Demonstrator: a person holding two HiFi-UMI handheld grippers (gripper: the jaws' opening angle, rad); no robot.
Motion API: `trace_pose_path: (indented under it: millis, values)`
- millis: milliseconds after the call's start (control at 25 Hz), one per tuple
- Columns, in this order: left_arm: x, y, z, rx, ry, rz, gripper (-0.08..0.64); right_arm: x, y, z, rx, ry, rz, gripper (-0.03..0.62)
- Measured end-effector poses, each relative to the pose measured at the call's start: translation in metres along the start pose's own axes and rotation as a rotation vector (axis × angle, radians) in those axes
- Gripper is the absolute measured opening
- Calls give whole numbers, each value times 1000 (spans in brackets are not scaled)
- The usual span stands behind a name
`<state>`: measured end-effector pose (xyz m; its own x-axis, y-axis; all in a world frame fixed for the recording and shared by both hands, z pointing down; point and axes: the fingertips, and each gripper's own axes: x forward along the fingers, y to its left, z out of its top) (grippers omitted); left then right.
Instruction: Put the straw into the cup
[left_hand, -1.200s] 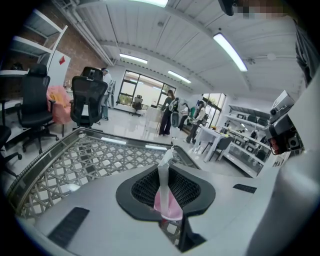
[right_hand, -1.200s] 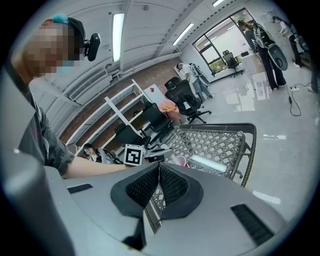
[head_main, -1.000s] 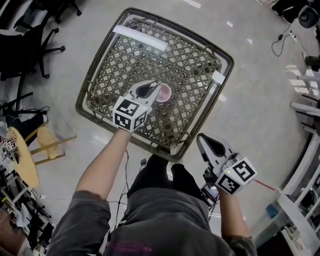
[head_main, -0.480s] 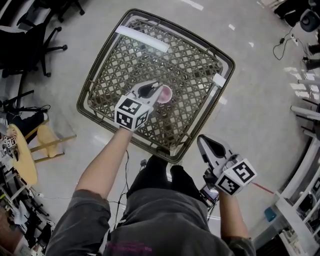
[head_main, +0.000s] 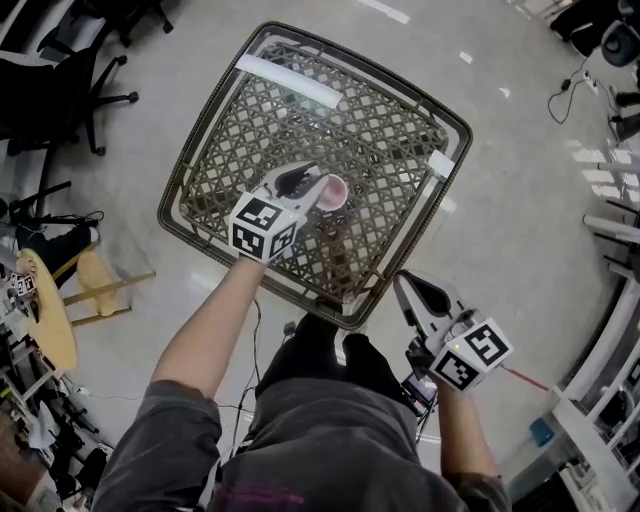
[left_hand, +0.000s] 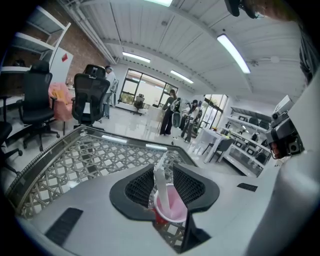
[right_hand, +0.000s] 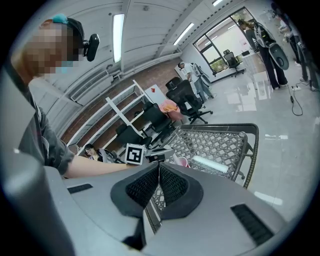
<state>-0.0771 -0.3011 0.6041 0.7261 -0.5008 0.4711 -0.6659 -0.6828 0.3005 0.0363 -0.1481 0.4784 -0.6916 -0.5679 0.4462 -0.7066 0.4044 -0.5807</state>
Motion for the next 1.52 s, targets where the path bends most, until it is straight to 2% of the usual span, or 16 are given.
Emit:
trace_pose_path:
  millis: [320, 1000, 1360, 1520]
  values:
    - [-8, 4, 16, -2, -28, 17, 139, 2, 6, 6, -9, -13, 14, 14]
    - [-43, -8, 69, 49, -117, 52, 153, -11, 23, 23, -46, -79, 37, 14]
    - [-71, -49, 109, 82, -198, 32, 150, -29, 35, 38, -70, -136, 43, 14]
    - [-86, -71, 124, 98, -228, 18, 120, -40, 41, 47, -84, -164, 45, 14]
